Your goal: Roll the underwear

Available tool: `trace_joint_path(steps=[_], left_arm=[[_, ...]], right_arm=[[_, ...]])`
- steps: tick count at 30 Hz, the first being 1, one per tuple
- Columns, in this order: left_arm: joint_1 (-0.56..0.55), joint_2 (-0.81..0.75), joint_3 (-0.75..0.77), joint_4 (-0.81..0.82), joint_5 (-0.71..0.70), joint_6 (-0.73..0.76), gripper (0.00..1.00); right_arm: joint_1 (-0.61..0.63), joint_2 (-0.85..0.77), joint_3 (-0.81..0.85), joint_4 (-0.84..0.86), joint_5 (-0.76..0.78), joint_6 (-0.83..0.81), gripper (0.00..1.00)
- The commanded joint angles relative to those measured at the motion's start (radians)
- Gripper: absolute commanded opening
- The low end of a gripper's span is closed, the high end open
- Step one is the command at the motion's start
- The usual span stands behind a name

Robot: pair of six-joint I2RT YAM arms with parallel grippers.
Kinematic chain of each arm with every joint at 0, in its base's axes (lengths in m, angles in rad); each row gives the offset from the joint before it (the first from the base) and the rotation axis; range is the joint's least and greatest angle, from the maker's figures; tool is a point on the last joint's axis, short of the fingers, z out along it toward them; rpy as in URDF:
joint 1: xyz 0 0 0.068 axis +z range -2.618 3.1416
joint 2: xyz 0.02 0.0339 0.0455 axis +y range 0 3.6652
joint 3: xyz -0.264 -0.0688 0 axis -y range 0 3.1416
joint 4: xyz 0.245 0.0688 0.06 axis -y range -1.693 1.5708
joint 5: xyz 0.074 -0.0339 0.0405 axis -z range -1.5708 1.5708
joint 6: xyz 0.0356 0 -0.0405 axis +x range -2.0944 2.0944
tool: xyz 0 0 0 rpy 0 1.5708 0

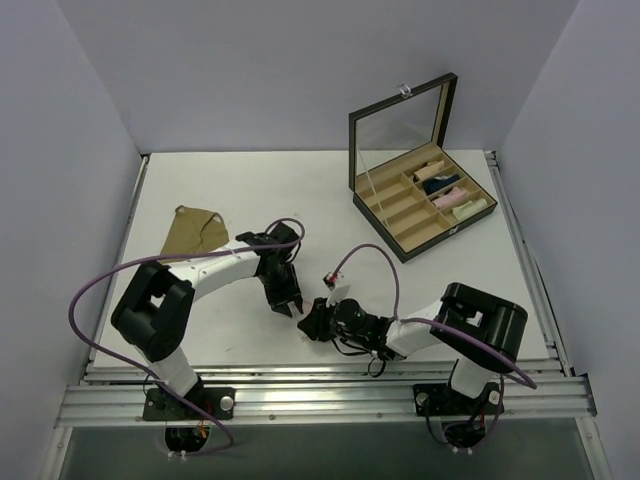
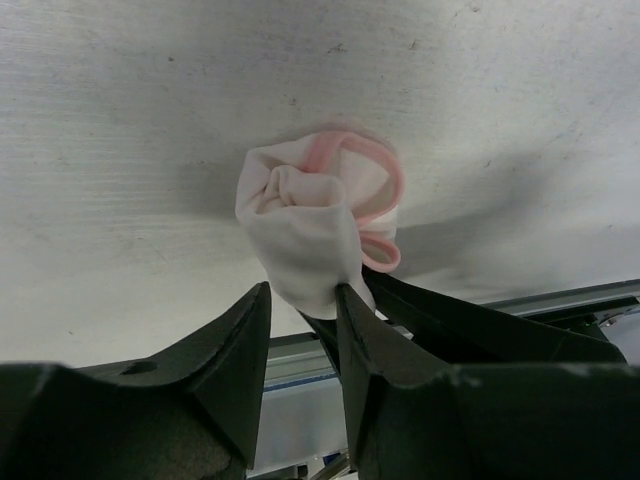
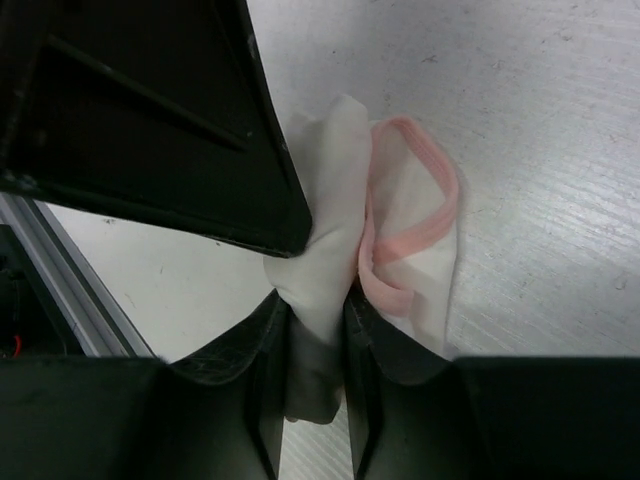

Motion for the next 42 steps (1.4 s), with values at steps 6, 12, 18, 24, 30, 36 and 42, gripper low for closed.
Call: trace_joint_path(steps=[6, 12, 18, 24, 30, 36, 42], left_arm=[[-0.037, 0.088, -0.027, 0.044, -0.006, 0.002, 0.33], [-0.064, 0.151, -0.018, 0.035, -0.049, 0.009, 0.29], [-0.077, 0.194, -0.016, 0.032, -0.062, 0.014, 0.27], [-0.087, 0.219, -0.001, 0.026, -0.075, 0.016, 0.26], [-0.095, 0.234, 0.013, 0.018, -0.082, 0.012, 0.25], [-0.104, 0.24, 0.03, 0.009, -0.088, 0.008, 0.25], [-0.109, 0.242, 0.034, 0.001, -0.092, 0.005, 0.24]], right_arm=[[-0.009, -0.033, 0.021, -0.346, 0.023, -0.032, 0.37], [-0.019, -0.112, 0.059, -0.461, 0.055, -0.055, 0.43], [-0.031, -0.196, 0.125, -0.584, 0.075, -0.109, 0.47], [-0.046, -0.253, 0.182, -0.679, 0.081, -0.157, 0.53], [-0.068, -0.262, 0.199, -0.705, 0.055, -0.167, 0.58], [-0.071, -0.205, 0.182, -0.644, -0.014, -0.144, 0.63], [-0.068, -0.165, 0.161, -0.595, -0.066, -0.12, 0.61]])
